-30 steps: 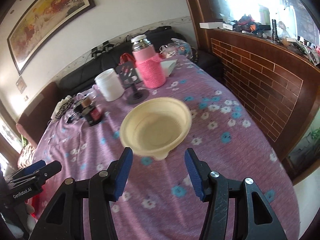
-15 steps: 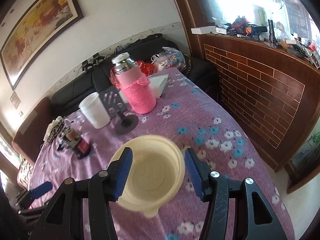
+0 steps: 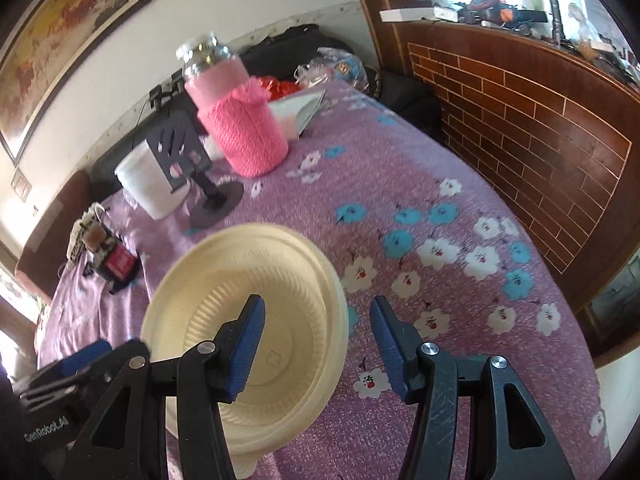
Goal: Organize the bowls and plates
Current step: 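Move both grippers to the beige ribbed plastic plate and close on its rim, then lift the beige plate off the tablecloth with both grippers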
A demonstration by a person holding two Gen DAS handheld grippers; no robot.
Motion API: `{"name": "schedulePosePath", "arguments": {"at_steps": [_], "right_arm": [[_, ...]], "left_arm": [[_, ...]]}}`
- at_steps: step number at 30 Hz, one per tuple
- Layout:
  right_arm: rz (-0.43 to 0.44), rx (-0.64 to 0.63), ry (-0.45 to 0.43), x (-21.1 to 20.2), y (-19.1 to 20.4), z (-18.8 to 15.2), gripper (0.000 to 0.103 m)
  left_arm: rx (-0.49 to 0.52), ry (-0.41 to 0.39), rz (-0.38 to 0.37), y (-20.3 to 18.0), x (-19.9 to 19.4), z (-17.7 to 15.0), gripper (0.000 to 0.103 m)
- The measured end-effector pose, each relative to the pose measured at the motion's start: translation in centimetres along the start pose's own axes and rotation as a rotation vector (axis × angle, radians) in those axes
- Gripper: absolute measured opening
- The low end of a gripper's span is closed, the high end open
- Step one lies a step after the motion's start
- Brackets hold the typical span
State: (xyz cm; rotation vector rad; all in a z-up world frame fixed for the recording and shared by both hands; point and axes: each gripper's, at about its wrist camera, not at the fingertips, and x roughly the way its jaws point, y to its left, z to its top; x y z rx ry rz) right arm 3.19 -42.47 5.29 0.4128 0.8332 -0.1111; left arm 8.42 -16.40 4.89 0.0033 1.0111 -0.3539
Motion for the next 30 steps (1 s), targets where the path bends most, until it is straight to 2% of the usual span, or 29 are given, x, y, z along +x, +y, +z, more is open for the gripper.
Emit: {"name": "schedulePosePath", "arguments": {"at_steps": [11,15,20,22,30], "right_arm": [[-0.035,-0.02,0.012,0.7,-0.1,-0.3,0.058],[-0.05,-0.033,0.022,1.2,0.1,-0.3,0.058],[-0.054,-0.041,0.027,1.4,0.2,-0.5,0.058],[-0.055,-0.045,0.026,1.4,0.2,-0.6,0.058],[-0.056,-0.042,0.036,1.7,0.2,-0.6,0.053]], "left_arm": [[0.012,0.023,0.013,-1.1,3.0,0.7,0.08],[0.032,0.023,0.032,-1.3,3.3,0.6,0.065],[0.046,0.03,0.038,-1.4,3.6,0.4,0.062],[0.06,0.031,0.045,-1.6,3.8,0.3,0.051],[0.082,0.037,0.052,-2.0,4.2,0.0,0.049]]}}
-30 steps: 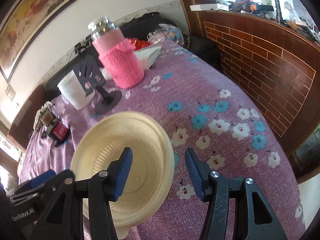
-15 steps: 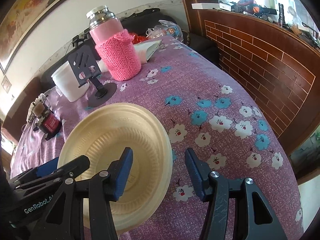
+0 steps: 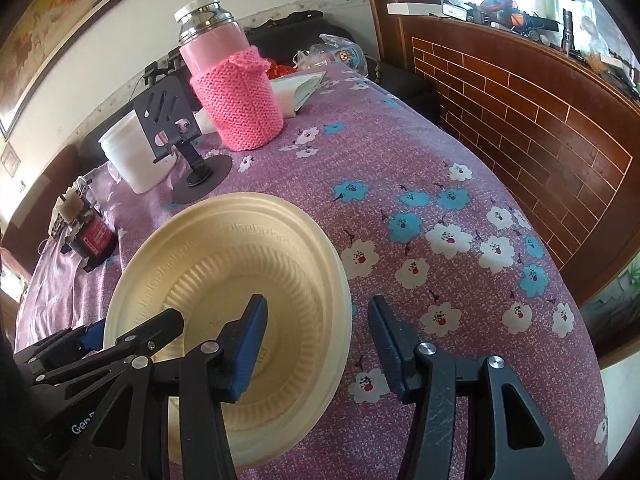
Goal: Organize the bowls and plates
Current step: 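Lift the beige plate off the tablecloth with both grippers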
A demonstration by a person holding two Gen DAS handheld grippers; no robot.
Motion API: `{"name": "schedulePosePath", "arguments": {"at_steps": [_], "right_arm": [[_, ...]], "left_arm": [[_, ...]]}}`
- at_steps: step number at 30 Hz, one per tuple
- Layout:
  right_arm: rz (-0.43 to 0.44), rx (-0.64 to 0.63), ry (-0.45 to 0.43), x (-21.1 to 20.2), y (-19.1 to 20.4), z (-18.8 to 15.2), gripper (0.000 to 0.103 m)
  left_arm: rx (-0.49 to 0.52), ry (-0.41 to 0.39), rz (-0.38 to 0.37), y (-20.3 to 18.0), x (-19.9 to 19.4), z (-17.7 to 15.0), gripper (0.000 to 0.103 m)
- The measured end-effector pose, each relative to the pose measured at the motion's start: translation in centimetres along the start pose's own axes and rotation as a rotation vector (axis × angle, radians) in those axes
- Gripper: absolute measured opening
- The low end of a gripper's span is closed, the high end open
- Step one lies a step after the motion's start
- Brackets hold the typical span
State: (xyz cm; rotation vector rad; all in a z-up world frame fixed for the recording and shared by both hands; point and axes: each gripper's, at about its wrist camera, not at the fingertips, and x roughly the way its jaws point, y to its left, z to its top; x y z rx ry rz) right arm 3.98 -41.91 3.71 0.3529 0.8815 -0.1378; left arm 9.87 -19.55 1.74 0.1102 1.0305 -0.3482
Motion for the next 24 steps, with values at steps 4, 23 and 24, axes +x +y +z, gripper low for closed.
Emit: {"name": "schedulePosePath", "arguments": {"at_steps": [4,23,24], "right_arm": [[0.011,0.004,0.004,0.1,0.0,0.0,0.052],[0.03,0.004,0.003,-0.1,0.2,-0.1,0.036],[0.033,0.003,0.003,-0.1,0.2,-0.1,0.034]], "left_arm": [[0.011,-0.005,0.011,-0.1,0.1,-0.1,0.049],[0.1,-0.033,0.042,-1.7,-0.4,-0.3,0.022],[0.103,-0.035,0.039,-1.8,-0.5,-0.3,0.02]]}}
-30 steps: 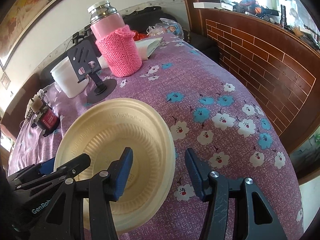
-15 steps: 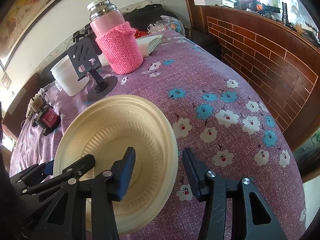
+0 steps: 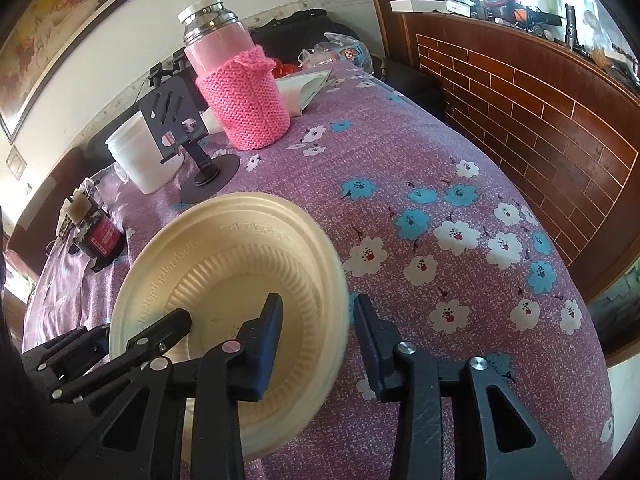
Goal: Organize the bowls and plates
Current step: 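Lift the beige plate off the tablecloth with both grippers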
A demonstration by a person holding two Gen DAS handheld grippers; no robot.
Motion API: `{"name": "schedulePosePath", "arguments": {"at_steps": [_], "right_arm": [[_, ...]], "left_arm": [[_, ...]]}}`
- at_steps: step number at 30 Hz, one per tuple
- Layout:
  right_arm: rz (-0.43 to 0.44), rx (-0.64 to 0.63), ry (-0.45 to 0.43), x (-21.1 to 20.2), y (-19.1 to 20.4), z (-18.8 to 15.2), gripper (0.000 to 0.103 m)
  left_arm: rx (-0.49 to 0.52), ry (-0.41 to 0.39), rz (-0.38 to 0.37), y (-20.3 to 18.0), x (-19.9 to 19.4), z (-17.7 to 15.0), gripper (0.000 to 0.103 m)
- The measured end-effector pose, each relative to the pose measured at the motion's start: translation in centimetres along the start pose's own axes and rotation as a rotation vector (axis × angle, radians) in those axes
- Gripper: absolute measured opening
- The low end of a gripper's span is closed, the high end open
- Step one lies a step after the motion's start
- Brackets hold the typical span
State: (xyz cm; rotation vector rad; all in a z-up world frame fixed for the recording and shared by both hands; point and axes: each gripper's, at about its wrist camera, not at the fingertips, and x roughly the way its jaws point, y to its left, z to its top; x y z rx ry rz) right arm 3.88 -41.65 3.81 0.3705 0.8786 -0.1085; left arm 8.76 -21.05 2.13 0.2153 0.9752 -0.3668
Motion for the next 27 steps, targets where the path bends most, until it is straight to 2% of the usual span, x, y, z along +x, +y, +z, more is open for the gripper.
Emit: {"name": "schedulePosePath", "arguments": {"at_steps": [3,7,17,27], "right_arm": [[-0.002,-0.004,-0.006,-0.3,0.0,-0.1,0.03],[0.015,0.01,-0.012,-0.6,-0.3,0.0,0.018],[0.036,-0.005,-0.061,-1.8,0.6,-0.5,0.016],[-0.002,-0.081,-0.113,-4.0,3.8,-1.3,0.016]], "left_arm": [[-0.019,0.004,-0.019,0.2,-0.1,0.1,0.019],[-0.072,0.011,-0.051,1.2,-0.3,0.4,0.018],[-0.114,-0.001,-0.059,1.9,-1.9,-0.6,0.017],[-0.133,-0.031,-0.025,3.3,-5.1,-1.7,0.018]]}}
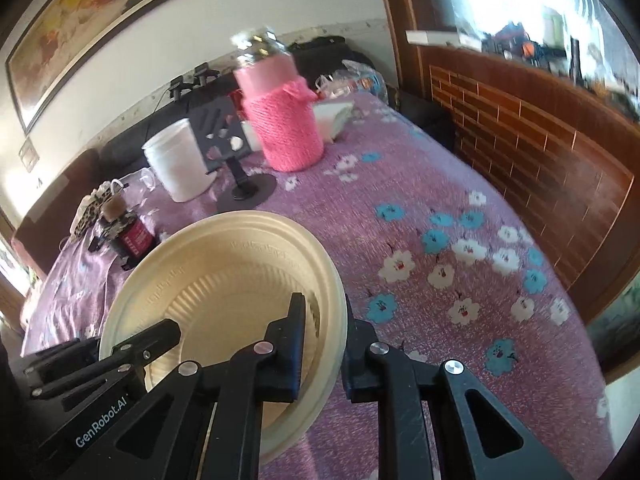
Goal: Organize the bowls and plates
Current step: 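Lift the beige plate off the tablecloth with both grippers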
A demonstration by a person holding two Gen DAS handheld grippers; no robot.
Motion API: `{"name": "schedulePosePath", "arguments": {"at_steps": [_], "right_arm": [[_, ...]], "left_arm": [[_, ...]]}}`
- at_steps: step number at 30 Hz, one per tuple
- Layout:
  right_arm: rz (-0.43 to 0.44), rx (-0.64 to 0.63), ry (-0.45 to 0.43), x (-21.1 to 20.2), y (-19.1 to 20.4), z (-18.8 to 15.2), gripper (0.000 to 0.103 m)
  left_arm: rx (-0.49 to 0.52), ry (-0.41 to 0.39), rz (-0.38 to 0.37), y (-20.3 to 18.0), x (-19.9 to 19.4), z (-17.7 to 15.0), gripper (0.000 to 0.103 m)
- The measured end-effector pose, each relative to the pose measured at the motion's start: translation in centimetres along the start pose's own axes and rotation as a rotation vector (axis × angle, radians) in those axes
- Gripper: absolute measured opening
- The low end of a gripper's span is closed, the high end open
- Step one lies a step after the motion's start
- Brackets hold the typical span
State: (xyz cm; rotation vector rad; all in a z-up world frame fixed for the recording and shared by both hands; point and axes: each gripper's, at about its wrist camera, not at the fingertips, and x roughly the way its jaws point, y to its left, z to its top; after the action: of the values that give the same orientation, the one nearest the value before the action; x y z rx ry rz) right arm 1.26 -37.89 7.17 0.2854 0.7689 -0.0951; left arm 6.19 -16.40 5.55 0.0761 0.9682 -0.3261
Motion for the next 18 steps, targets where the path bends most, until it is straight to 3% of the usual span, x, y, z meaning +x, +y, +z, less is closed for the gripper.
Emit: {"name": "schedulePosePath", "arguments": {"at_steps": [11,18], "right_arm": [[0.035,-0.026,-0.02,-5.6,2.3,-1.4,0.016],[0.057,-0.006,-0.007,-7.1,3.0,-3.4,0.016]], "left_arm": [[-0.019,-0.056,-0.015,1.4,-5.2,-2.6,0.018],[-0.033,-0.057,-0.036,2.5,-7.0,-4.7,0.018]]}}
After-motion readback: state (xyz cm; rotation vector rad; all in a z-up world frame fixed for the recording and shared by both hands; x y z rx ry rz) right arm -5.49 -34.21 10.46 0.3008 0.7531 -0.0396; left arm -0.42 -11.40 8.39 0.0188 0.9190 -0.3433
